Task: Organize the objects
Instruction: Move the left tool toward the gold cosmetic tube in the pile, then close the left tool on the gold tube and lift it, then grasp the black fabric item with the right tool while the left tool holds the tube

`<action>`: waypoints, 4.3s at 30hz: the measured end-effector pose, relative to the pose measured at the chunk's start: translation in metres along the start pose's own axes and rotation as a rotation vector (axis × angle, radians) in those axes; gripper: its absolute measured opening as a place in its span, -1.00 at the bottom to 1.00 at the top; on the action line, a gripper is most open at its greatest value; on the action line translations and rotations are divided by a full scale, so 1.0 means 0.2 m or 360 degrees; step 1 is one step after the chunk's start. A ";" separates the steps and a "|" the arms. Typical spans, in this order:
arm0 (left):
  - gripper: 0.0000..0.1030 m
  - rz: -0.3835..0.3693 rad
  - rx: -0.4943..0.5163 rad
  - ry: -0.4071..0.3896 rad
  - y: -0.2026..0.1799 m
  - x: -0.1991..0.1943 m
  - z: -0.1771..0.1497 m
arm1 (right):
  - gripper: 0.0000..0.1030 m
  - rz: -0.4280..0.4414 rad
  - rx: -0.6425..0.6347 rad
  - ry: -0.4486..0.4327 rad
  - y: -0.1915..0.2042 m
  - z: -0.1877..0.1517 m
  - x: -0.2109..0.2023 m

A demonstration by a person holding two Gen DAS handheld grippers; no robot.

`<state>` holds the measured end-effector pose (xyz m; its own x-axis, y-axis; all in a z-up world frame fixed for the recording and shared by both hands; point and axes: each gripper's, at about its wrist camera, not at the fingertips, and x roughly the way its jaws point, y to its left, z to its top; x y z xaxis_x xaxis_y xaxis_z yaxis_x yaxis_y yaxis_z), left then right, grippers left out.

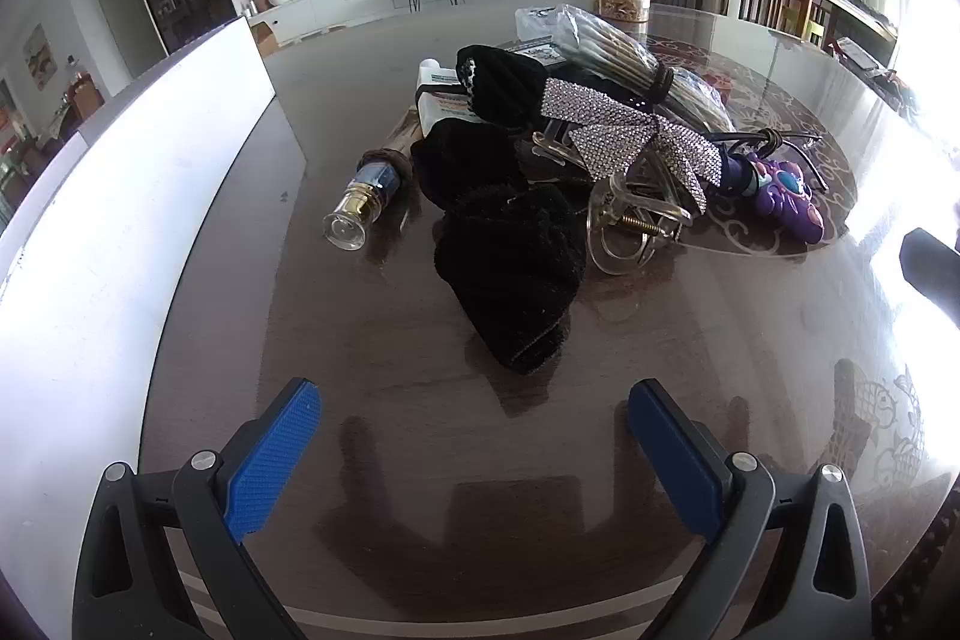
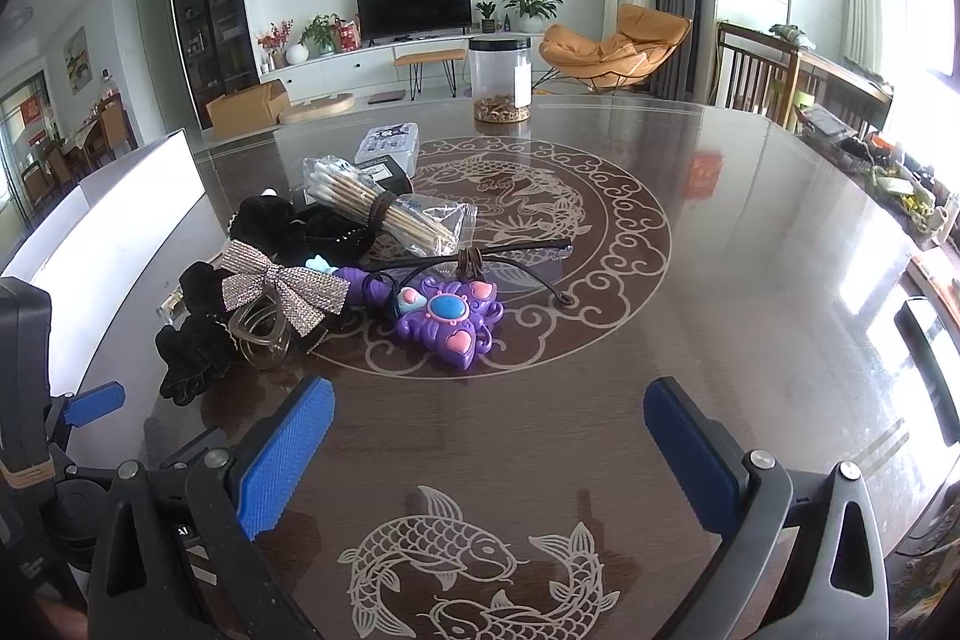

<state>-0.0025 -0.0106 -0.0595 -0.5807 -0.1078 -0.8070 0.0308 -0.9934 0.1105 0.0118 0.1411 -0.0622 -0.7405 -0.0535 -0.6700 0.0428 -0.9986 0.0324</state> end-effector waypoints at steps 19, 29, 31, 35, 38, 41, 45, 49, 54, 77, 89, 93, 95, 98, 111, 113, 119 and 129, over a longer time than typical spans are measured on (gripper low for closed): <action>1.00 0.0010 -0.0007 0.0012 0.05 0.01 -0.02 | 1.00 0.0003 0.0012 0.0064 0.00 0.00 0.05; 1.00 0.0005 -0.0053 0.0015 0.09 0.03 -0.01 | 1.00 0.0010 0.0044 0.0182 -0.03 -0.03 0.13; 1.00 0.0000 -0.0055 0.0017 0.10 0.03 -0.01 | 1.00 0.0010 0.0040 0.0199 -0.02 -0.03 0.14; 1.00 -0.0023 -0.0073 0.0027 0.11 0.04 -0.01 | 1.00 0.0009 0.0029 0.0224 -0.01 -0.04 0.16; 1.00 -0.0043 -0.0096 0.0041 0.12 0.05 -0.01 | 1.00 0.0007 0.0024 0.0240 -0.01 -0.04 0.17; 1.00 -0.0091 -0.0106 0.0063 0.13 0.05 0.00 | 1.00 0.0007 0.0020 0.0256 -0.01 -0.04 0.18; 1.00 -0.0132 -0.0090 0.0069 0.13 0.06 -0.02 | 1.00 0.0006 0.0015 0.0284 0.00 -0.05 0.20; 1.00 -0.0154 -0.0056 0.0076 0.13 0.06 -0.02 | 1.00 0.0005 0.0014 0.0329 0.00 -0.05 0.23; 1.00 -0.0209 0.0022 0.0099 0.13 0.05 -0.02 | 1.00 0.0008 0.0018 0.0362 0.00 -0.06 0.25; 1.00 -0.0005 -0.0190 0.0177 0.47 0.26 0.46 | 1.00 0.0010 0.0009 0.0380 0.00 -0.07 0.25; 1.00 -0.0113 -0.0124 0.0321 0.32 0.54 0.63 | 1.00 0.0018 0.0012 0.0364 0.01 -0.06 0.25; 1.00 -0.0135 -0.0086 0.0289 0.27 0.58 0.69 | 1.00 0.0024 0.0020 0.0363 0.00 -0.06 0.25; 1.00 -0.0150 -0.0065 0.0271 0.27 0.58 0.69 | 1.00 0.0027 0.0023 0.0361 0.00 -0.06 0.25; 1.00 -0.0184 -0.0009 0.0309 0.28 0.59 0.72 | 1.00 0.0029 0.0029 0.0352 0.01 -0.06 0.24; -0.48 -0.0186 0.0003 0.0154 0.30 0.32 0.44 | 1.00 0.0031 0.0041 0.0344 0.00 -0.06 0.23; -0.48 -0.0160 -0.0062 0.0138 0.32 0.24 0.33 | 1.00 0.0031 0.0041 0.0346 -0.01 -0.07 0.23; -0.23 -0.0124 -0.0079 0.0104 0.35 0.13 0.14 | 1.00 0.0040 0.0021 0.0361 0.01 -0.06 0.24; -0.13 -0.0097 -0.0115 0.0015 0.35 0.10 0.05 | 1.00 0.1036 0.0087 0.0357 0.29 -0.03 0.17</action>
<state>-0.0206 -0.0826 -0.0624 -0.5756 -0.0473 -0.8164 0.0545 -0.9983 0.0194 -0.0074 0.0812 -0.0880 -0.4188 -0.6458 -0.6384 0.3933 -0.7627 0.5135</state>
